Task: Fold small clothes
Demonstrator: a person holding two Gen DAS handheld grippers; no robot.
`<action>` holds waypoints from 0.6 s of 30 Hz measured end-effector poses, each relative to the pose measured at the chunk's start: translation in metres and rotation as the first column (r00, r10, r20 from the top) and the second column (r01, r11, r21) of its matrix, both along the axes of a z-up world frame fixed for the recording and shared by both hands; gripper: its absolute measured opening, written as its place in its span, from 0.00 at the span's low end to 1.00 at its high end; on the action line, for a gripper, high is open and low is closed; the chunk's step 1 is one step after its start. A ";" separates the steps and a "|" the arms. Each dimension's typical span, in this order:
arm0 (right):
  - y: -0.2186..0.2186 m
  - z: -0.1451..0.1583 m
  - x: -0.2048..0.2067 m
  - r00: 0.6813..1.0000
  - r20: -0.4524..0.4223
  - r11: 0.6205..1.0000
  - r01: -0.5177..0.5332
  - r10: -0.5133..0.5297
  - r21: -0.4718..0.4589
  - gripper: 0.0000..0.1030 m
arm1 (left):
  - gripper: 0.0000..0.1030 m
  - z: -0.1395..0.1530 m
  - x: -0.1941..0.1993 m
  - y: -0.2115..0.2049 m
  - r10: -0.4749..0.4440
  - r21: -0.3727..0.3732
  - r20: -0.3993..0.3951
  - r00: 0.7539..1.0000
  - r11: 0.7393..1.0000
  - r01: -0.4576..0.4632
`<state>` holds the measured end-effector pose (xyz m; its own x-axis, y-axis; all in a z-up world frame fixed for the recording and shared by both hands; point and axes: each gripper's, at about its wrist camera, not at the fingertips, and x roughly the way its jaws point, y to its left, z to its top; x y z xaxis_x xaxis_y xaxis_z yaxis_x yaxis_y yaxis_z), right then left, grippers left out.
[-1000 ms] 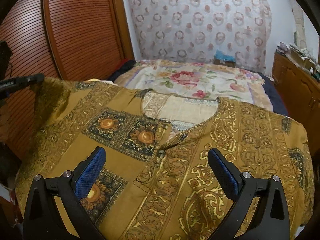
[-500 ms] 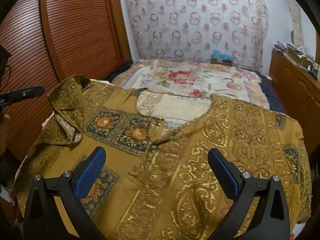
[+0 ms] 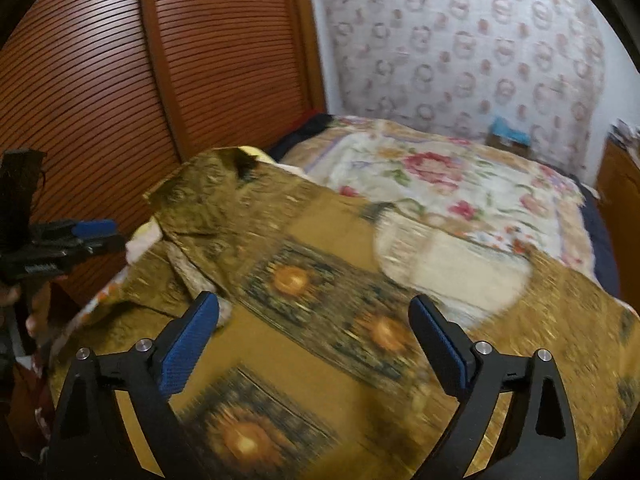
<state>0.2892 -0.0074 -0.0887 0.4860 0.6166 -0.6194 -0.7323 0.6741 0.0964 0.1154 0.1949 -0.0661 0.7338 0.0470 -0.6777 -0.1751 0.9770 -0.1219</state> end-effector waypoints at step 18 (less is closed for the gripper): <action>0.142 0.016 -0.002 0.979 -0.039 0.979 -0.197 0.199 0.061 0.69 | 0.58 -0.013 -0.009 0.027 0.064 -0.014 -0.010 0.998 0.998 -0.064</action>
